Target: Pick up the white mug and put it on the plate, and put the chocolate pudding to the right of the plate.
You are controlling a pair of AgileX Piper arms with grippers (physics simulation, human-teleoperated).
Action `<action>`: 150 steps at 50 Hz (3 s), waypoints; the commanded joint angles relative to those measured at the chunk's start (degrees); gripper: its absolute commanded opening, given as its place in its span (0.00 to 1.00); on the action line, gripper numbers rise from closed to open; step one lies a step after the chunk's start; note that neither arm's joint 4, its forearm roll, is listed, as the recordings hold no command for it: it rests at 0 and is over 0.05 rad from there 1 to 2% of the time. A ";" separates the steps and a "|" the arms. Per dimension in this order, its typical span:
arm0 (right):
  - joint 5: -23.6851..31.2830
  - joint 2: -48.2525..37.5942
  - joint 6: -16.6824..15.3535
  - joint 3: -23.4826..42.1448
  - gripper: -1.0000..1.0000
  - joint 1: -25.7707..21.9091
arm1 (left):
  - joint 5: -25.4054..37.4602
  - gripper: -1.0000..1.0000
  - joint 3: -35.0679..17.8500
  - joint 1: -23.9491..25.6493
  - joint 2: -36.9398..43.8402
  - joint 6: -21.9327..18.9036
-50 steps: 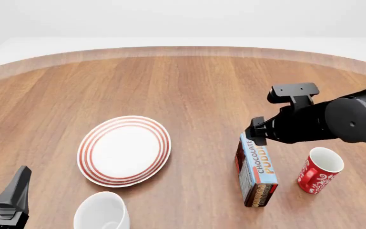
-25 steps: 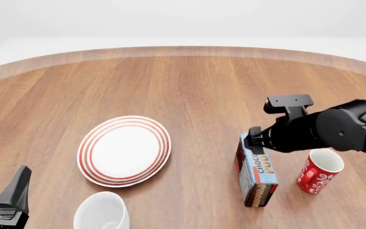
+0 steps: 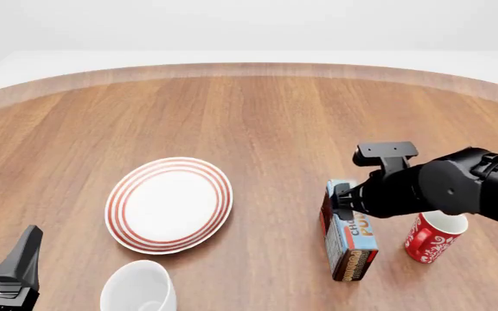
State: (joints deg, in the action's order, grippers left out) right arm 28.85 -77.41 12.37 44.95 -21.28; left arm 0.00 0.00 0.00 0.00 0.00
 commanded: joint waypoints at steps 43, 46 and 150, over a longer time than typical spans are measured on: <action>-5.43 -6.63 2.76 -4.35 1.00 -1.78 | 0.00 1.00 0.00 0.00 0.00 0.00; -5.62 -6.94 2.88 -4.47 1.00 -1.99 | 0.00 1.00 0.00 0.00 0.00 0.00; -2.04 -9.09 10.41 12.19 0.00 -5.67 | 0.00 1.00 0.00 0.00 0.00 0.00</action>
State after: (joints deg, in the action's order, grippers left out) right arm 27.82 -84.21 20.62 56.07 -26.39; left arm 0.00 0.00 0.00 0.00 0.00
